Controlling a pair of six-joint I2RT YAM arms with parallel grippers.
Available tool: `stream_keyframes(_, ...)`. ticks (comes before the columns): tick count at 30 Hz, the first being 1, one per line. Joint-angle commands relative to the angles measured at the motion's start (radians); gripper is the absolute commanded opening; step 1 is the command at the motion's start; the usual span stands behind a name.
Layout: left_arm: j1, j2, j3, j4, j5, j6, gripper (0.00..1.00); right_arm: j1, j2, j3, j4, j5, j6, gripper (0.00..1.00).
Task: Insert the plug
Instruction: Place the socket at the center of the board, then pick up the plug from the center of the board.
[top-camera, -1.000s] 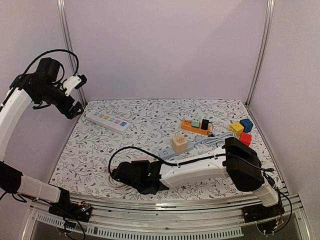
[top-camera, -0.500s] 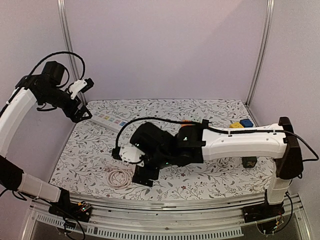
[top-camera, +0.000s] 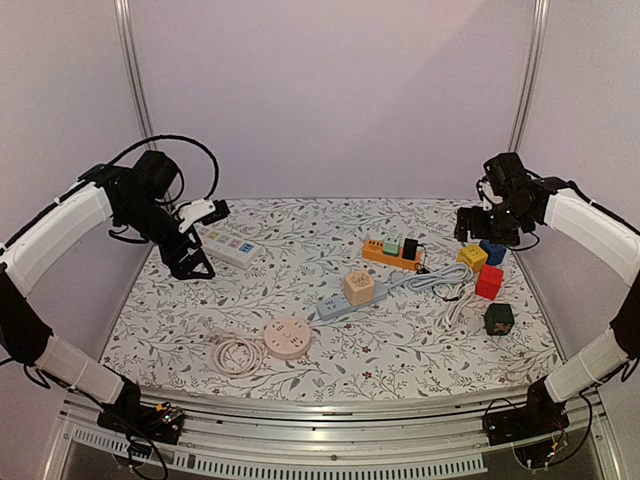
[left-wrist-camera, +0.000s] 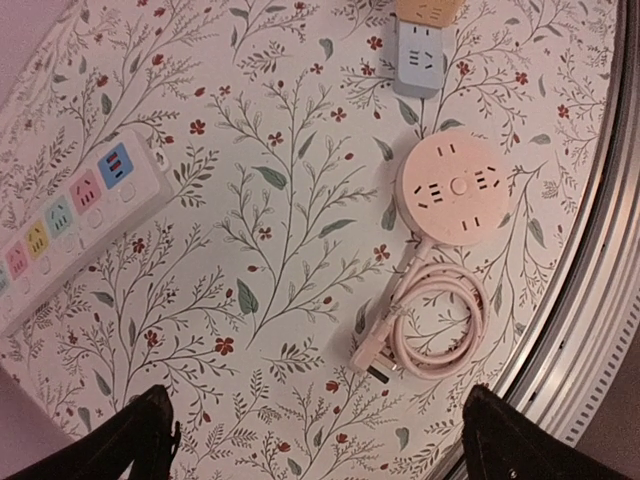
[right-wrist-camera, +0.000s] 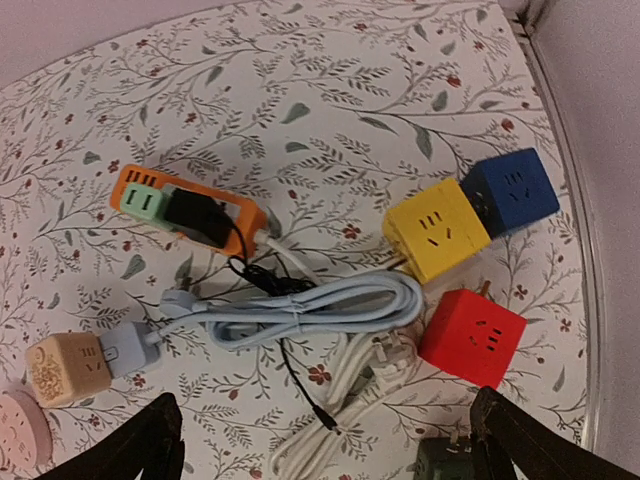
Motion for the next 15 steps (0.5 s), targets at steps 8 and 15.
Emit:
stream_keyframes(8,-0.029,0.043,-0.039,0.045,-0.004,-0.01,0.99,-0.333,0.2,-0.064,-0.068,-0.094,0.054,0.99)
stream_keyframes(15,-0.03,0.047,-0.055,0.05,-0.036,-0.011,1.0,-0.334,0.301,-0.059,-0.033,0.009,0.07,0.99)
